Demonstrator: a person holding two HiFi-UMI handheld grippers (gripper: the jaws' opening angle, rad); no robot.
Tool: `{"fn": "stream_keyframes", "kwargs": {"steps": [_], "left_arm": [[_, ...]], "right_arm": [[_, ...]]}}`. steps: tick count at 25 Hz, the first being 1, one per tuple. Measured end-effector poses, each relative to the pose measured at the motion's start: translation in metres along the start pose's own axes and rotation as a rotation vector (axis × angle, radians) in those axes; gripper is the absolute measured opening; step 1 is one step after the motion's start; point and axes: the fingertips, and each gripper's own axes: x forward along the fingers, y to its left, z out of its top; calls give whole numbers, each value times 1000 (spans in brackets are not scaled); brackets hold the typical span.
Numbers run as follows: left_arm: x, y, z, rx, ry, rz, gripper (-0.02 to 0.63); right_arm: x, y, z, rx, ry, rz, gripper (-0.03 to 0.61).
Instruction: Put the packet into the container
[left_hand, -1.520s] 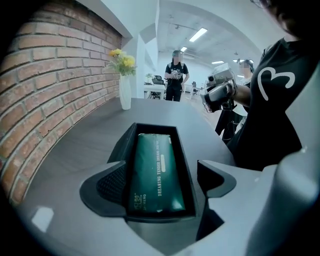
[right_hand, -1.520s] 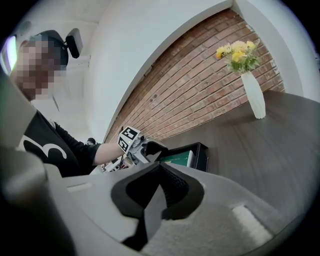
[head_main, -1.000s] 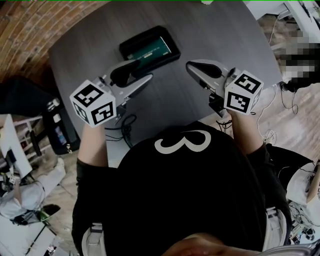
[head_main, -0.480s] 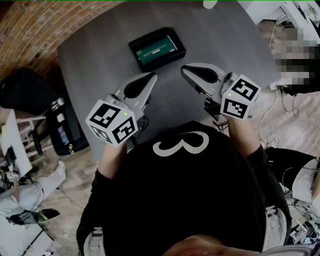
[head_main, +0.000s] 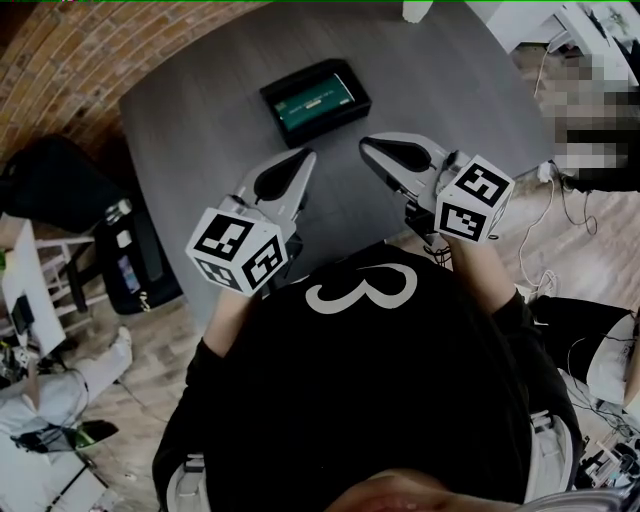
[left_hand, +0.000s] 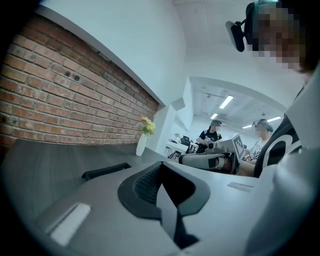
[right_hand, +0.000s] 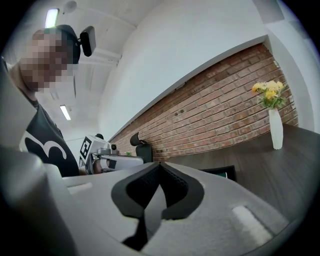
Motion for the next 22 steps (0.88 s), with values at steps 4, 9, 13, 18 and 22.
{"fn": "stream_keyframes", "kwargs": {"steps": [4, 9, 13, 18, 22], "left_arm": [[0, 2, -1, -5, 4, 1, 12], [1, 1, 0, 0, 0, -1, 12], [1, 2, 1, -2, -5, -1, 12], [4, 1, -1, -6, -4, -1, 12], [6, 0, -4, -3, 3, -4, 12]], "right_arm": [[0, 0, 0, 6, -9, 1, 2], [-1, -1, -2, 16, -6, -3, 2], [-1, -1, -2, 18, -3, -7, 2], [-2, -2, -3, 16, -2, -5, 2], [-2, -3, -5, 17, 0, -3, 2]]}}
